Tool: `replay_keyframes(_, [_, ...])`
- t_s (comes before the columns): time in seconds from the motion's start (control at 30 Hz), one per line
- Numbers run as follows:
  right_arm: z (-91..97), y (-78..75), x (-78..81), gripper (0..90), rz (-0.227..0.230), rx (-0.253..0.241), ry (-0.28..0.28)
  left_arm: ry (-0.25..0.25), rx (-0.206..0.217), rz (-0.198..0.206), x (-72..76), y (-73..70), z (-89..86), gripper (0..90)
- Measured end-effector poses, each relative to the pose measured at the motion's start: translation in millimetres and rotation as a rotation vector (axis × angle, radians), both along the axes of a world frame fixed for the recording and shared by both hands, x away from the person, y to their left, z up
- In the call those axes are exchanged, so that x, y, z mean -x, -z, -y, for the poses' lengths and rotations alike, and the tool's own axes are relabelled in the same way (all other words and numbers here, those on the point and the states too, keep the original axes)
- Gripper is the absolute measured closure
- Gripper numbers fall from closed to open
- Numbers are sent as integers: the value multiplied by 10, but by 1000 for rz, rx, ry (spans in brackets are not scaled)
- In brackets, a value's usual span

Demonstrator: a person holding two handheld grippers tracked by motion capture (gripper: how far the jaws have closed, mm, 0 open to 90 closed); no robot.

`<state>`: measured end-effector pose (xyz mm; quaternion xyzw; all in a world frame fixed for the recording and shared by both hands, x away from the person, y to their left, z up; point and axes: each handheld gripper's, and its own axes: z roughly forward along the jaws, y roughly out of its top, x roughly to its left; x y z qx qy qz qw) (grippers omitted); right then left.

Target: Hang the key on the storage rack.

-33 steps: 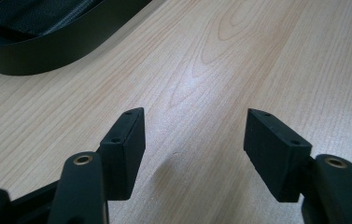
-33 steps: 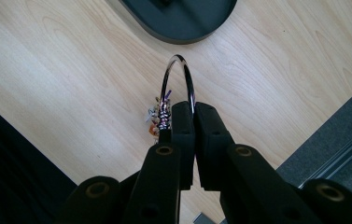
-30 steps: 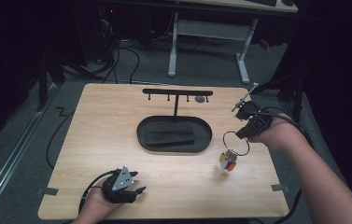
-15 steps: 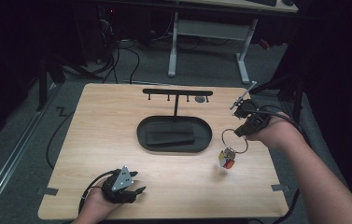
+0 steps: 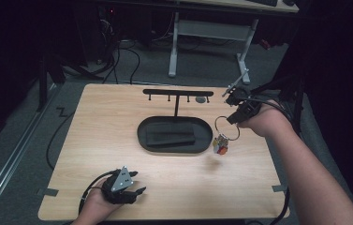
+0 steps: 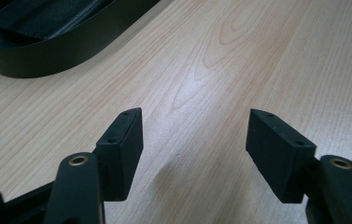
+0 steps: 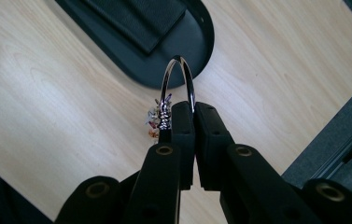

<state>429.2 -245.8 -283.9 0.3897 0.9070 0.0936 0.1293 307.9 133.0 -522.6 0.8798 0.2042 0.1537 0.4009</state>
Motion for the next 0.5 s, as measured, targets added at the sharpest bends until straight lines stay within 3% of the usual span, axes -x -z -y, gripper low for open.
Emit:
replay_keyframes(0.13, [-59,17,-120,875,11,-5,-5,-18,4,12,37,-3,-65,370])
replay_keyframes(0.2, [-99,37,-191,875,14,-13,14,-49,22,50,89,-34,-138,362])
replay_keyframes(0.3, [-111,47,-246,875,20,-13,-1,-65,38,51,115,-43,-191,361])
replay_keyframes(0.5, [-142,42,-384,875,40,-37,15,-116,28,40,187,-20,-341,360])
